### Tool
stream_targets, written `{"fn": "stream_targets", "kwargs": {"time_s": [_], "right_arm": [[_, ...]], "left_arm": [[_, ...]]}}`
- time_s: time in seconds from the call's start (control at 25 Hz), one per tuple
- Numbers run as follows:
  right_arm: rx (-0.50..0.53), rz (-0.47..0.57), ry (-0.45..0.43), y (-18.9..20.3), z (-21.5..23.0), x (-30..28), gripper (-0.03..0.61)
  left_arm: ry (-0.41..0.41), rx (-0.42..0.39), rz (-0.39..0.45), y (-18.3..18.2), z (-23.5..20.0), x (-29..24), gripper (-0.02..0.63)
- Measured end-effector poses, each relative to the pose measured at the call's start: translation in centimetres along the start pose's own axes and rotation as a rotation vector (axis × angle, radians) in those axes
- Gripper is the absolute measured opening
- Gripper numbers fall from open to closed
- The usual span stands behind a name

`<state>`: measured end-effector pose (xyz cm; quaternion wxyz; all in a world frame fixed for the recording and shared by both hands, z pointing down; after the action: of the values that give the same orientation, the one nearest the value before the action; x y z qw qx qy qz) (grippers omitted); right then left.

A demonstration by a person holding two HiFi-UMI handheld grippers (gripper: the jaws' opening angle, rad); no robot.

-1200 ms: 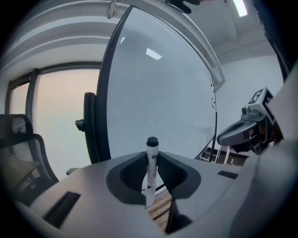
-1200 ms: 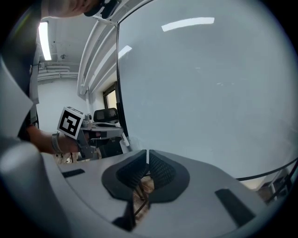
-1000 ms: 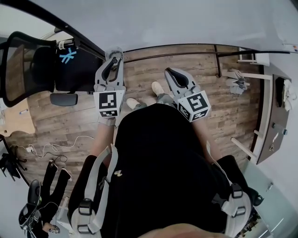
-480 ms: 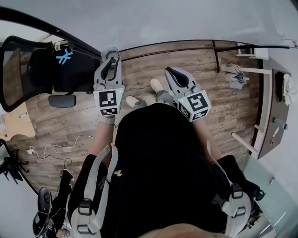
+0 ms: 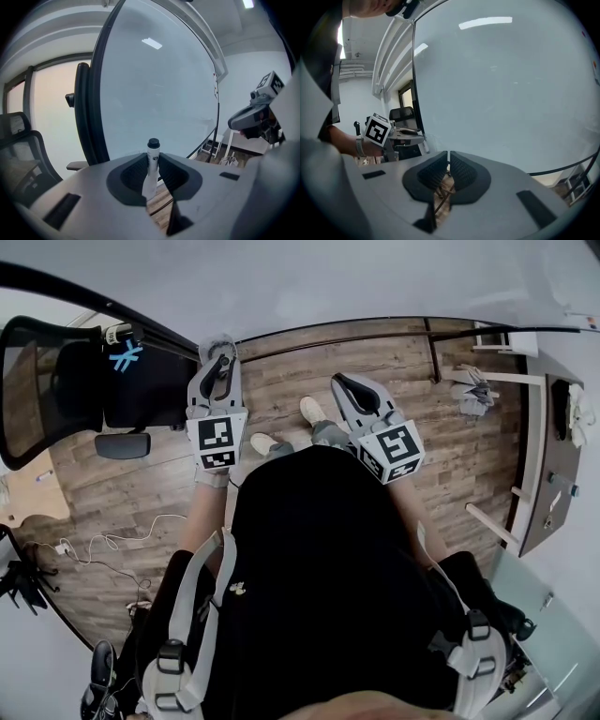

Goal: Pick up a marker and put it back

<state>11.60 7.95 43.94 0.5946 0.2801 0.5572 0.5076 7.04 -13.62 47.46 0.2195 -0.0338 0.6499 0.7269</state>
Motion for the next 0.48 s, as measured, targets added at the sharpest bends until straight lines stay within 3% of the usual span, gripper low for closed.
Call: {"fn": "stream_targets", "kwargs": {"time_s": [0.48], "right_arm": [[0.007,-0.001,-0.002,0.09,0.28,0.55,0.027]], "left_arm": [[-0.012,-0.011,-0.007,0.05,0.41,-0.07,0.081]]}}
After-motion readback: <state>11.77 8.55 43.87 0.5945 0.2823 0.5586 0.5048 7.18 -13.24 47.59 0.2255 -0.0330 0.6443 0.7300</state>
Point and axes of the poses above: the fingertips, and each gripper's own axes: x backward along the fingers, z to its right, y out of its underside, the point moved 4 cm from there along x, backward along the fingers, and after that the axes turned 14 degrees about -y, right-handed, at the moved point
